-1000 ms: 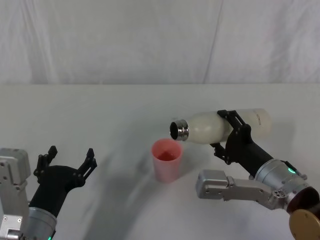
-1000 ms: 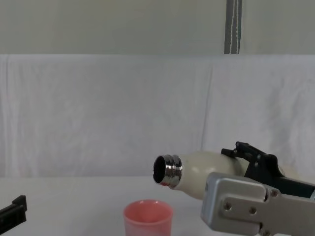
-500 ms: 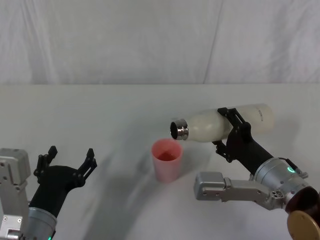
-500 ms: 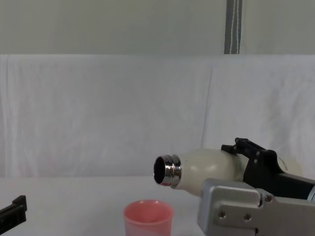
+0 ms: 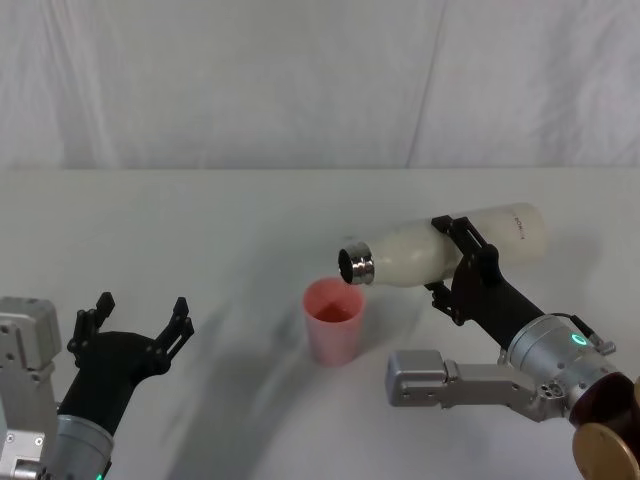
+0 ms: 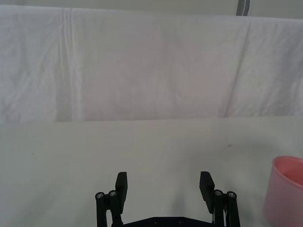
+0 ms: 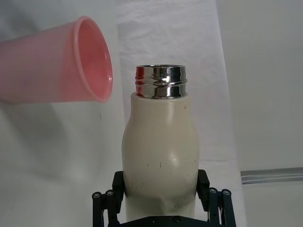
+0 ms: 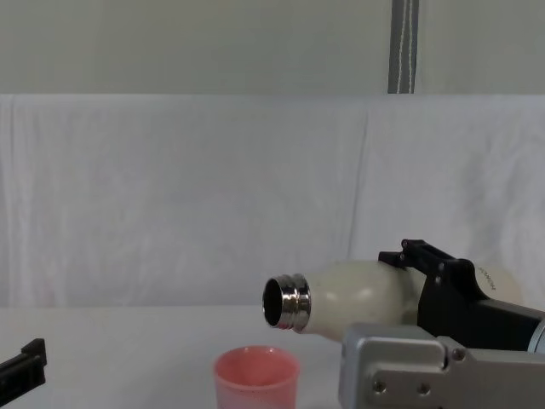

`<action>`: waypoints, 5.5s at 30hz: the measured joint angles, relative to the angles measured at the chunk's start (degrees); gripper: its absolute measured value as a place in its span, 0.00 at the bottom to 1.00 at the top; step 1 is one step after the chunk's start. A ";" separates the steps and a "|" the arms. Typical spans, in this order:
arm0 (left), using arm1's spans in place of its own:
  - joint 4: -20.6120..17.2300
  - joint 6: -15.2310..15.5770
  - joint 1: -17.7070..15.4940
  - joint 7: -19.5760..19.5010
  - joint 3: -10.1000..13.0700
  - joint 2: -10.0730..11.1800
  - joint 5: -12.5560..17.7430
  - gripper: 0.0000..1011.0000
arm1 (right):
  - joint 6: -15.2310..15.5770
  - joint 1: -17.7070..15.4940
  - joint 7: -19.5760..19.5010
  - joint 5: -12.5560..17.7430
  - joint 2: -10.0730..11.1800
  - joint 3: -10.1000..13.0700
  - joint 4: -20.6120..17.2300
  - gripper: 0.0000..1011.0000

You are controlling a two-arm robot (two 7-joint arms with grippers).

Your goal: Grasp the thermos with one hand and pour water into the cup lid.

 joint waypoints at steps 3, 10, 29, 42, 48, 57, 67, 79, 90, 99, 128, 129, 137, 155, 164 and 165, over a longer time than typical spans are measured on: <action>0.00 0.00 0.00 0.00 0.00 0.00 0.00 0.99 | 0.16 0.14 0.15 -0.43 0.11 -0.22 -0.08 0.94; 0.00 0.00 0.00 0.00 0.00 -0.01 0.00 0.99 | 0.39 0.40 0.28 -1.08 0.41 -0.52 -0.43 0.94; 0.00 0.00 0.00 0.00 0.00 0.00 0.00 0.99 | 1.48 0.97 0.79 -3.21 1.18 -1.31 -1.65 0.94; 0.00 0.00 0.00 0.00 0.00 0.00 0.00 0.99 | 1.70 1.30 1.11 -3.80 1.44 -1.56 -2.09 0.94; 0.00 0.00 0.00 0.00 0.00 0.00 0.00 0.99 | 1.70 1.51 1.22 -3.83 1.64 -1.56 -2.27 0.94; 0.00 0.00 0.00 0.00 0.00 0.00 0.00 0.99 | 1.48 1.86 1.52 -3.84 1.93 -1.56 -2.41 0.94; 0.00 0.00 0.00 0.00 0.00 0.00 0.00 0.99 | 1.23 2.28 1.65 -3.73 2.15 -1.51 -2.41 0.94; 0.00 0.00 0.00 0.00 0.00 0.00 0.00 0.99 | 1.02 2.69 1.74 -3.37 2.22 -1.38 -2.34 0.94; 0.00 0.00 0.00 0.00 0.00 0.00 0.00 0.99 | 0.83 3.11 1.20 -3.19 2.03 -1.29 -1.49 0.94; 0.00 0.00 0.00 0.00 0.00 0.00 0.00 0.99 | 0.72 3.35 0.97 -3.31 2.02 -1.36 -1.10 0.94; 0.00 0.00 0.00 0.00 0.00 0.00 0.00 0.99 | 0.41 3.80 0.96 -3.78 2.78 -1.64 -0.99 0.94; 0.00 0.00 0.00 0.00 0.00 0.00 0.00 0.99 | 0.41 3.82 0.99 -3.79 2.79 -1.65 -0.99 0.94; 0.00 0.00 0.00 0.00 0.00 0.00 0.00 0.99 | 0.40 3.91 1.02 -3.91 2.94 -1.76 -1.00 0.94; 0.00 0.00 0.00 0.00 0.00 0.00 0.00 0.99 | 0.43 3.84 1.05 -3.78 3.11 -1.58 -1.30 0.94; 0.00 0.00 0.00 0.00 0.00 0.00 0.00 0.99 | -1.10 2.75 1.08 1.48 1.70 0.27 -1.44 0.94; 0.00 0.00 0.00 0.00 0.00 0.00 0.00 0.99 | -1.24 2.63 1.10 1.87 1.57 0.41 -1.48 0.94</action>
